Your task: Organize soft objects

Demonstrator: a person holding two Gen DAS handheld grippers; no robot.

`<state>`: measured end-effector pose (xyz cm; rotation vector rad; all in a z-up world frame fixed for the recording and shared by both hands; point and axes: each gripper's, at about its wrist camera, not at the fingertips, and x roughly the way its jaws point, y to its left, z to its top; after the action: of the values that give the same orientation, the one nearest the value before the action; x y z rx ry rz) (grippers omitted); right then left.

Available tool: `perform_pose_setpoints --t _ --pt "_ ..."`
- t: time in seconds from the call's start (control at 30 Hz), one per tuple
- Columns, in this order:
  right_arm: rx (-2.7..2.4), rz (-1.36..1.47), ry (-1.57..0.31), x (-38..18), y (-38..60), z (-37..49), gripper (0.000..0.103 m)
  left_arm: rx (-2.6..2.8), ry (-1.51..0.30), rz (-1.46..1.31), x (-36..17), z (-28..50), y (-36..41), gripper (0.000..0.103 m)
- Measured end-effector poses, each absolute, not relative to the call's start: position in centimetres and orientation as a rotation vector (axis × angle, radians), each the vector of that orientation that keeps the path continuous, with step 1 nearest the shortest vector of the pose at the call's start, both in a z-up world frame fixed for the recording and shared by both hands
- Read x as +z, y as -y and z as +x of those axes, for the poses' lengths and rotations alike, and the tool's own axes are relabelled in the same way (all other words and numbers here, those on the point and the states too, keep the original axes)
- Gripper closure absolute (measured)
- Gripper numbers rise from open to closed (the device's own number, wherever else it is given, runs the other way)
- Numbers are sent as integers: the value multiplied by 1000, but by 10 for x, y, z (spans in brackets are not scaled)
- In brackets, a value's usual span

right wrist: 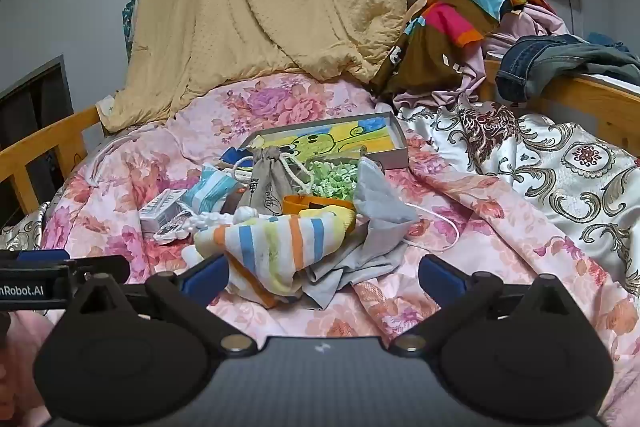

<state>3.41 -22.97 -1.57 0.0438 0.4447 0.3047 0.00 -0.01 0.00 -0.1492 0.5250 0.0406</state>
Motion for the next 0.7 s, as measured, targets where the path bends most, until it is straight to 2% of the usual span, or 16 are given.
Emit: perform_pose_setpoints --t 0.7 --pt "305 44 -456 -18 230 35 0 44 -531 -148 0 0 0 1"
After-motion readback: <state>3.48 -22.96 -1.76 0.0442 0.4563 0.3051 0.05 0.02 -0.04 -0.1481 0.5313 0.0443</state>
